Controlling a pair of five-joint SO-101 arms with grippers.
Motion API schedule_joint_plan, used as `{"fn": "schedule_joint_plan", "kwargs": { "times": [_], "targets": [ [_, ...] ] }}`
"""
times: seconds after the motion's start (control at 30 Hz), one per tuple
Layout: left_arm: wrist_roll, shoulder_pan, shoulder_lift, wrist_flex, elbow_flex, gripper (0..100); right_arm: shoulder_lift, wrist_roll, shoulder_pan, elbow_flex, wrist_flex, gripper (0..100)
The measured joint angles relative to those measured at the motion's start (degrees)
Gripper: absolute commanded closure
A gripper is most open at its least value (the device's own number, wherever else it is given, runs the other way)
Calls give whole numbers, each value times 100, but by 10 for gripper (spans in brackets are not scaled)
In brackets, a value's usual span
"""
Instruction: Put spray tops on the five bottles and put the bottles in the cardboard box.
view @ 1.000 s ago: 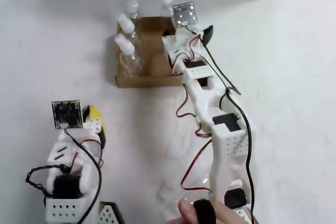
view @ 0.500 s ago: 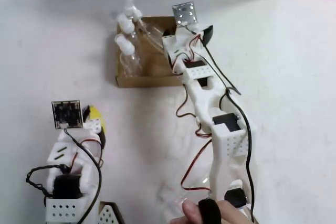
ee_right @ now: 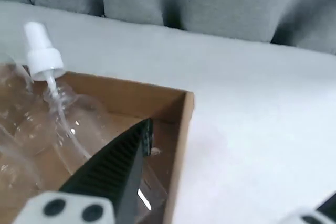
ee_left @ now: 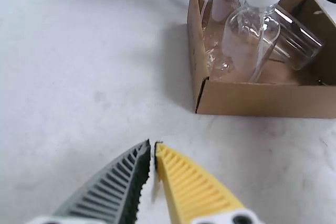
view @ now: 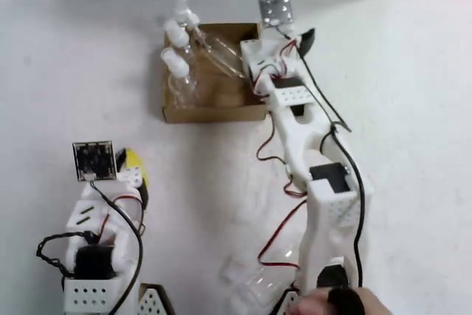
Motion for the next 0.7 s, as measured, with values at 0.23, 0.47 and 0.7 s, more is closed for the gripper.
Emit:
{"fn": "schedule_joint_plan", "kwargs": {
  "times": [0.23,0.47,0.7],
  "targets": [
    [0,0,0,0,0,976,-853,0,44,0,2163,522],
    [0,0,0,0,0,976,-1143,0,158,0,3754,717],
    [0,0,0,0,0,976,-1152,0,255,0,3833,828]
  ]
}}
